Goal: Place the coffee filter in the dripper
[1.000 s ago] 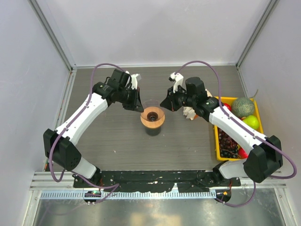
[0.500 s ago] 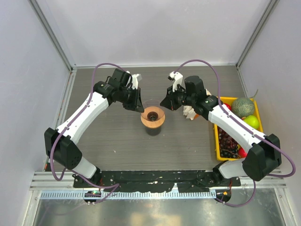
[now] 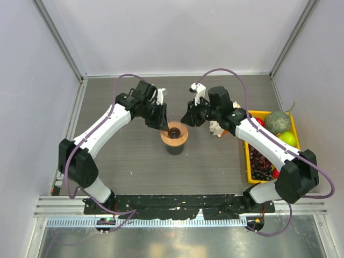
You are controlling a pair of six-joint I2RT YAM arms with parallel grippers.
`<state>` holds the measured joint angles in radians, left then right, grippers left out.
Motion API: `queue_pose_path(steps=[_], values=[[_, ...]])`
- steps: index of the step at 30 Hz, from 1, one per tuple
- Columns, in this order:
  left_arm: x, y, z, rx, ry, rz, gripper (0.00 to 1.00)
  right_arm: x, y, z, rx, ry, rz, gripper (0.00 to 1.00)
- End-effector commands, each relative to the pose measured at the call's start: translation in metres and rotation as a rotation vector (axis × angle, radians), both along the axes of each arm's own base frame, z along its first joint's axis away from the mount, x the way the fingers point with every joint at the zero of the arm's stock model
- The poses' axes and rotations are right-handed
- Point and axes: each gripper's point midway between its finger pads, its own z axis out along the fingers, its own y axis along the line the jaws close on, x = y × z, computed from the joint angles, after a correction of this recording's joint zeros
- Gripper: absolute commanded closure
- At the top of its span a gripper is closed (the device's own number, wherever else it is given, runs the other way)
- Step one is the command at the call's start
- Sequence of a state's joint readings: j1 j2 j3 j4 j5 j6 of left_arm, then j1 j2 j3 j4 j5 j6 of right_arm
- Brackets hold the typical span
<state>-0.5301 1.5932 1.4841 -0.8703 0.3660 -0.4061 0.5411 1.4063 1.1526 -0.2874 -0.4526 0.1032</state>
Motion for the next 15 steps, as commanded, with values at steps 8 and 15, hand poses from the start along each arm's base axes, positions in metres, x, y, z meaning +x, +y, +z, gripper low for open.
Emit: queue_pose_path(steps=[8, 15], values=[[-0.006, 0.013, -0.032, 0.113, 0.048, -0.012, 0.59, -0.033, -0.009, -0.059, -0.132, 0.201, 0.043, 0.56], [-0.003, 0.011, -0.026, 0.107, 0.033, -0.013, 0.39, -0.029, -0.007, -0.052, -0.121, 0.188, 0.043, 0.4]])
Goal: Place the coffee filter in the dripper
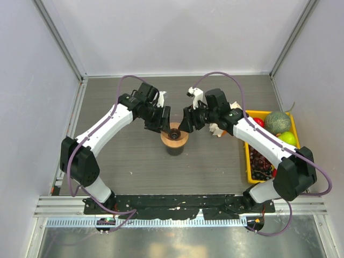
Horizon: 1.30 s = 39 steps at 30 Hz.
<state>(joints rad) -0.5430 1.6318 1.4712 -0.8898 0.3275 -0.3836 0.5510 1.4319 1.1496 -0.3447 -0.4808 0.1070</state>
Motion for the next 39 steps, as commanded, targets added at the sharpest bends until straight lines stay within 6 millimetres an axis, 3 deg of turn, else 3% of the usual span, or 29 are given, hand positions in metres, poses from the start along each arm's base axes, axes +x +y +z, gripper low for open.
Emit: queue_pose_path(steps=[1, 5, 26, 36, 39], values=[[0.0, 0.008, -0.002, 0.037, -0.005, -0.001, 0.37, -0.014, -0.007, -0.03, -0.086, 0.096, 0.014, 0.38], [0.005, 0.006, 0.008, 0.025, -0.035, -0.002, 0.29, -0.008, -0.002, -0.019, -0.068, 0.072, 0.02, 0.31], [0.009, 0.002, 0.033, -0.07, -0.036, 0.01, 0.27, 0.003, 0.01, 0.023, 0.002, 0.004, 0.033, 0.26], [0.01, 0.003, 0.058, -0.092, -0.098, 0.004, 0.21, 0.007, 0.013, 0.046, 0.032, -0.025, 0.03, 0.2], [0.008, 0.008, 0.071, -0.105, -0.146, 0.0, 0.21, 0.005, 0.012, 0.063, 0.044, -0.065, 0.047, 0.2]])
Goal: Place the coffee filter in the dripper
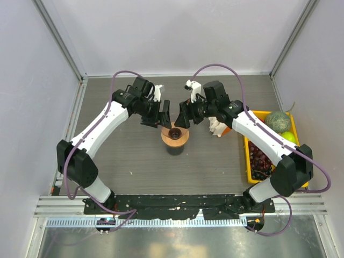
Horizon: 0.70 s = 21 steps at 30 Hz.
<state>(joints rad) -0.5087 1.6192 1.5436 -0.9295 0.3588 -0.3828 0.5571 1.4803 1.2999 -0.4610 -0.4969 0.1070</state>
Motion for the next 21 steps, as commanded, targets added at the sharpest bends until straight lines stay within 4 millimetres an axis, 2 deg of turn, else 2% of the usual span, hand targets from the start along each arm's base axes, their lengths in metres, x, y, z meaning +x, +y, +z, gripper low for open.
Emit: queue_pose_path(steps=[1, 4, 7, 10, 12, 13, 14, 15, 16, 17, 20, 21], values=[[0.0, 0.006, 0.051, -0.071, -0.151, -0.013, 0.22, -0.001, 0.003, 0.041, 0.045, -0.096, 0.038, 0.19], [0.005, 0.019, 0.077, -0.112, -0.259, -0.002, 0.19, -0.001, -0.008, 0.072, 0.089, -0.167, 0.039, 0.16], [0.009, 0.038, 0.111, -0.147, -0.398, 0.007, 0.14, -0.001, -0.029, 0.099, 0.107, -0.237, 0.032, 0.13], [0.007, 0.044, 0.14, -0.205, -0.531, -0.07, 0.13, 0.003, -0.058, 0.123, 0.092, -0.329, 0.063, 0.12], [0.001, 0.046, 0.155, -0.21, -0.619, -0.147, 0.13, 0.005, -0.082, 0.132, 0.022, -0.403, 0.078, 0.14], [-0.002, 0.044, 0.159, -0.211, -0.652, -0.19, 0.13, 0.006, -0.099, 0.125, -0.028, -0.39, 0.065, 0.16], [-0.005, 0.043, 0.163, -0.215, -0.679, -0.223, 0.13, 0.01, -0.109, 0.133, -0.088, -0.479, 0.091, 0.17], [-0.008, 0.042, 0.165, -0.221, -0.693, -0.251, 0.13, 0.012, -0.124, 0.122, -0.137, -0.449, 0.078, 0.24], [-0.01, 0.041, 0.167, -0.229, -0.702, -0.265, 0.13, 0.018, -0.133, 0.128, -0.197, -0.523, 0.103, 0.26], [-0.011, 0.039, 0.166, -0.229, -0.722, -0.302, 0.14, 0.018, -0.144, 0.123, -0.233, -0.511, 0.11, 0.28], [-0.018, 0.033, 0.165, -0.262, -0.736, -0.367, 0.15, 0.022, -0.16, 0.107, -0.396, -0.642, 0.289, 0.32], [-0.018, 0.031, 0.164, -0.269, -0.728, -0.378, 0.17, 0.019, -0.162, 0.094, -0.428, -0.637, 0.357, 0.33]])
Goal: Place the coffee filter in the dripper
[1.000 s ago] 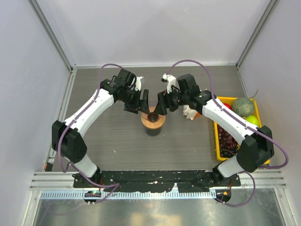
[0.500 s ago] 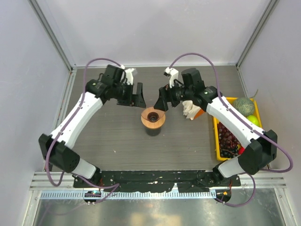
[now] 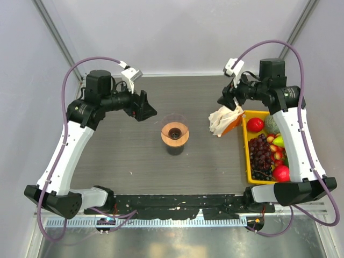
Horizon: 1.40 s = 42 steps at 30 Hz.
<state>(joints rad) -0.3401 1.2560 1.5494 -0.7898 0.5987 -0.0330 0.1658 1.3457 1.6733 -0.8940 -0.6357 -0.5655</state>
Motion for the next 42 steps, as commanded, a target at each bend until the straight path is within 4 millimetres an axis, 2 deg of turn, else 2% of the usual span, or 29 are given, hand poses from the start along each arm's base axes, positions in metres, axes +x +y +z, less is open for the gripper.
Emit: queue_pose_path(steps=[1, 4, 5, 6, 7, 8, 9, 12, 22, 33, 38, 42], values=[[-0.005, -0.015, 0.011, -0.03, -0.093, -0.153, 0.18, -0.01, -0.016, -0.043, -0.338, -0.133, 0.307, 0.38], [-0.006, -0.021, 0.007, -0.053, -0.029, -0.173, 0.19, 0.001, -0.016, -0.061, -0.444, -0.234, 0.447, 0.4], [-0.007, -0.022, 0.007, -0.061, -0.013, -0.179, 0.2, 0.006, -0.016, -0.072, -0.459, -0.22, 0.472, 0.41], [-0.007, -0.023, 0.006, -0.067, -0.002, -0.179, 0.2, 0.01, -0.015, -0.072, -0.486, -0.253, 0.512, 0.41], [-0.006, -0.023, 0.005, -0.069, -0.005, -0.18, 0.2, 0.011, -0.014, -0.085, -0.49, -0.213, 0.543, 0.42], [-0.008, -0.024, 0.006, -0.086, 0.017, -0.17, 0.2, 0.015, -0.014, -0.087, -0.516, -0.244, 0.584, 0.42], [-0.008, -0.024, 0.005, -0.088, 0.02, -0.17, 0.2, 0.016, -0.014, -0.098, -0.521, -0.216, 0.613, 0.43], [-0.007, -0.022, 0.004, -0.08, 0.017, -0.166, 0.2, 0.021, -0.014, -0.114, -0.556, -0.226, 0.702, 0.43], [-0.004, -0.017, -0.001, -0.082, 0.057, -0.144, 0.21, 0.035, -0.009, -0.161, -0.576, -0.153, 0.8, 0.44], [-0.003, -0.017, -0.007, -0.087, 0.078, -0.145, 0.21, 0.045, -0.01, -0.183, -0.596, -0.087, 0.799, 0.51], [0.0, -0.017, -0.008, -0.093, 0.087, -0.138, 0.21, 0.044, -0.013, -0.187, -0.612, -0.071, 0.802, 0.62], [0.001, -0.017, -0.008, -0.103, 0.093, -0.139, 0.21, 0.046, -0.015, -0.192, -0.625, -0.06, 0.798, 0.66]])
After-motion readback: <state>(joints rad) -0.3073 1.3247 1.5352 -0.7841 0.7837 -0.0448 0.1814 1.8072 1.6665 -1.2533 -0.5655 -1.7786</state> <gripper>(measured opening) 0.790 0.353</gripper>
